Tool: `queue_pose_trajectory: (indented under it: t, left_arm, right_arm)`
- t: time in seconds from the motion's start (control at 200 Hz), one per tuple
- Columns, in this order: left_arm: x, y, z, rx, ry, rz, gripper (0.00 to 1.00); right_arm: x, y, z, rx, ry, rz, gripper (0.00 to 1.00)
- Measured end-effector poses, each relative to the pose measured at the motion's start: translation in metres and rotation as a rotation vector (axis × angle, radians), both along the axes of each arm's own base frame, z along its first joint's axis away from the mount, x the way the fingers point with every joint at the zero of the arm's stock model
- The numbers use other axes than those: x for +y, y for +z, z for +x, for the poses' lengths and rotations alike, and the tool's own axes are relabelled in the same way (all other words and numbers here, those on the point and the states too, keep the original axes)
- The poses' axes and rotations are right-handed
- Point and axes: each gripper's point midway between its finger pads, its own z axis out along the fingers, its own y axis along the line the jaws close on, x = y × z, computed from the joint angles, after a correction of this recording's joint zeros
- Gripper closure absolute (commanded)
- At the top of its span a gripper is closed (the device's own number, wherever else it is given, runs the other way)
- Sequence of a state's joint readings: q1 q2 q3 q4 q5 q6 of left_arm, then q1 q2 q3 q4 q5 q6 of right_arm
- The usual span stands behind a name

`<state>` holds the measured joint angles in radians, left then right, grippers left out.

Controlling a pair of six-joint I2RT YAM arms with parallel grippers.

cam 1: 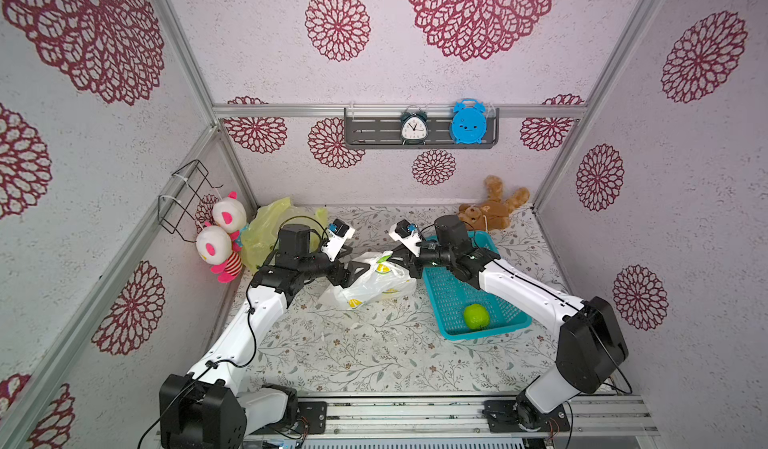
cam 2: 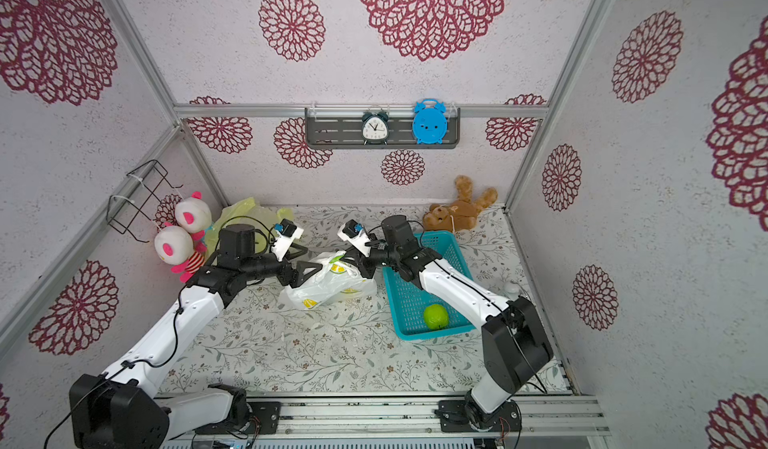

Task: Untie the knot of a plastic bag & take out the apple
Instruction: Untie the plastic bag at the center of the board.

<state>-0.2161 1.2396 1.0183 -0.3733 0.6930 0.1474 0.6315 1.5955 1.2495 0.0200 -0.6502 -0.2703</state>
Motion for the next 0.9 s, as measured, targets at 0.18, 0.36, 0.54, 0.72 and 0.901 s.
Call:
queue_pose_trajectory:
  t: [0.18, 0.36, 0.54, 0.72, 0.901]
  left_arm:
    - [-0.003, 0.000, -0.013, -0.008, -0.014, -0.034, 0.20]
    - [0.000, -0.004, -0.010, -0.014, 0.018, -0.011, 0.96]
    - [0.009, 0.000, -0.001, -0.091, 0.127, -0.028, 1.00]
    - [0.023, 0.028, 0.006, -0.220, 0.277, -0.112, 1.00]
    - [0.042, 0.064, 0.022, -0.317, 0.429, -0.253, 1.00]
  right_arm:
    - [0.000, 0.001, 0.001, -0.005, -0.004, 0.003, 0.94]
    - [-0.003, -0.008, -0.001, -0.001, -0.013, 0.001, 0.94]
    - [-0.007, -0.010, 0.000, -0.009, -0.078, 0.025, 0.99]
    - [-0.013, 0.021, 0.008, -0.018, -0.189, 0.166, 0.99]
    - [-0.035, 0.034, 0.028, 0.050, -0.317, 0.287, 0.98]
